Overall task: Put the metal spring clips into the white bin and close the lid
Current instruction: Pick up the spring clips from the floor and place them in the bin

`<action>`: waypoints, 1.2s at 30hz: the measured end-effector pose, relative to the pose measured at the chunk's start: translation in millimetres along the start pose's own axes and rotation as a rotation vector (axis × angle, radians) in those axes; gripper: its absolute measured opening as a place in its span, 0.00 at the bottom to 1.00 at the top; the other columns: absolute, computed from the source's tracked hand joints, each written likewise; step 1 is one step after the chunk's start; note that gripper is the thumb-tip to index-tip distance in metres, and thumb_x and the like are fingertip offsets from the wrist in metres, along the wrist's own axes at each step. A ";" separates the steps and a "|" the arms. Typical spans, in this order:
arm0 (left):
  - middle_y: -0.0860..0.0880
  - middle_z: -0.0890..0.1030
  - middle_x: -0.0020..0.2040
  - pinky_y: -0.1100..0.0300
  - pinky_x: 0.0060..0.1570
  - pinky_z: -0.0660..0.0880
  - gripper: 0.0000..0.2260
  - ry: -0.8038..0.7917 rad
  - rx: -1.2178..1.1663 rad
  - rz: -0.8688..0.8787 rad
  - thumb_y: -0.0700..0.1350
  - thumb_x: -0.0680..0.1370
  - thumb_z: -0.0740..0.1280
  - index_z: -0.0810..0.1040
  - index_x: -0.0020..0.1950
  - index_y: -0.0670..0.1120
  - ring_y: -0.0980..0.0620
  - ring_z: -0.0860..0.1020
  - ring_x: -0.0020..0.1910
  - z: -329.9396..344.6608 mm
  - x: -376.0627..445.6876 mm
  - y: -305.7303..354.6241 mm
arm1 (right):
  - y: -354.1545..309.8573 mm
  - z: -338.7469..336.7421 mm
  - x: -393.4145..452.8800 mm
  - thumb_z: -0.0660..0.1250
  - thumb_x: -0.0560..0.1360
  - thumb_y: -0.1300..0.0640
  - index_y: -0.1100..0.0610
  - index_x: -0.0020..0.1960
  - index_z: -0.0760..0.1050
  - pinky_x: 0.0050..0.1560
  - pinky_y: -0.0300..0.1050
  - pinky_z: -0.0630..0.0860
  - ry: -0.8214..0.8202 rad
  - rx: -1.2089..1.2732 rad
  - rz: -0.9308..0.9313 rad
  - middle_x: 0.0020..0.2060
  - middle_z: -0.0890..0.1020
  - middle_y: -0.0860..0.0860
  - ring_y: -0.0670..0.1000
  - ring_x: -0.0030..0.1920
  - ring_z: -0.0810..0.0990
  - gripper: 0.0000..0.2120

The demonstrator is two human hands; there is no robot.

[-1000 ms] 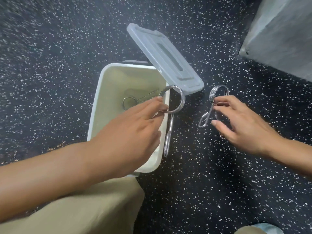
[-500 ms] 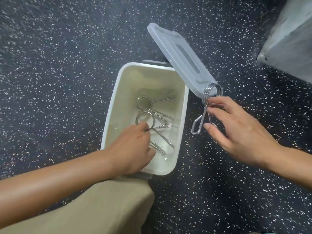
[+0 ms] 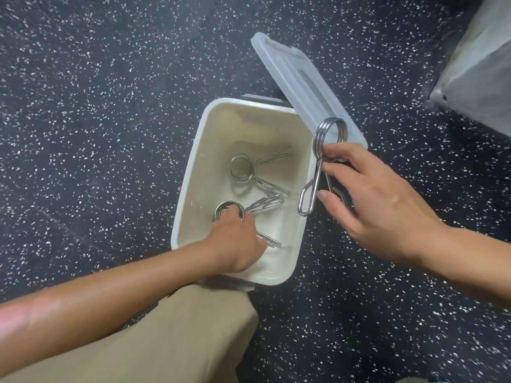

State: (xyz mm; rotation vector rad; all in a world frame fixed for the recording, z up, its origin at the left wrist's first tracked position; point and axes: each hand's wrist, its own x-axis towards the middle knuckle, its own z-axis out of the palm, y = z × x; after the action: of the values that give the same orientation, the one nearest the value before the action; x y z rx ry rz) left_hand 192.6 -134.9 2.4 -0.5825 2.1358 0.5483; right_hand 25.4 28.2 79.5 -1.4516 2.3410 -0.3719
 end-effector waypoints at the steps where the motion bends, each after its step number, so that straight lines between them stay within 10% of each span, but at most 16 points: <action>1: 0.38 0.68 0.64 0.45 0.69 0.65 0.26 0.010 -0.009 0.009 0.56 0.79 0.55 0.66 0.72 0.42 0.37 0.66 0.66 1.0 0.6 -0.2 | -0.9 0.5 3.0 0.61 0.80 0.49 0.64 0.66 0.76 0.66 0.56 0.73 0.009 -0.021 -0.024 0.69 0.72 0.55 0.56 0.64 0.74 0.22; 20: 0.47 0.77 0.54 0.51 0.53 0.72 0.14 0.311 -0.057 0.150 0.52 0.81 0.56 0.75 0.57 0.46 0.45 0.74 0.57 -28.1 -49.4 -14.3 | -29.5 28.7 110.5 0.42 0.79 0.57 0.62 0.58 0.80 0.67 0.61 0.64 -0.157 -0.625 -0.649 0.68 0.70 0.59 0.58 0.67 0.70 0.27; 36: 0.52 0.78 0.52 0.50 0.52 0.76 0.16 0.359 -0.164 0.120 0.57 0.81 0.53 0.75 0.59 0.53 0.48 0.75 0.56 -45.1 -57.7 -31.7 | -29.7 75.9 152.4 0.56 0.80 0.51 0.52 0.74 0.70 0.64 0.55 0.68 -0.581 -1.075 -0.839 0.76 0.56 0.53 0.55 0.75 0.57 0.23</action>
State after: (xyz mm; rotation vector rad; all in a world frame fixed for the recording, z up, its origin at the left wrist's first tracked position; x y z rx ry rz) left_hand 214.9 -173.4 68.7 -0.6881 2.4921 0.7351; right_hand 20.1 -124.2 -1.8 -2.4921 1.3138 1.1441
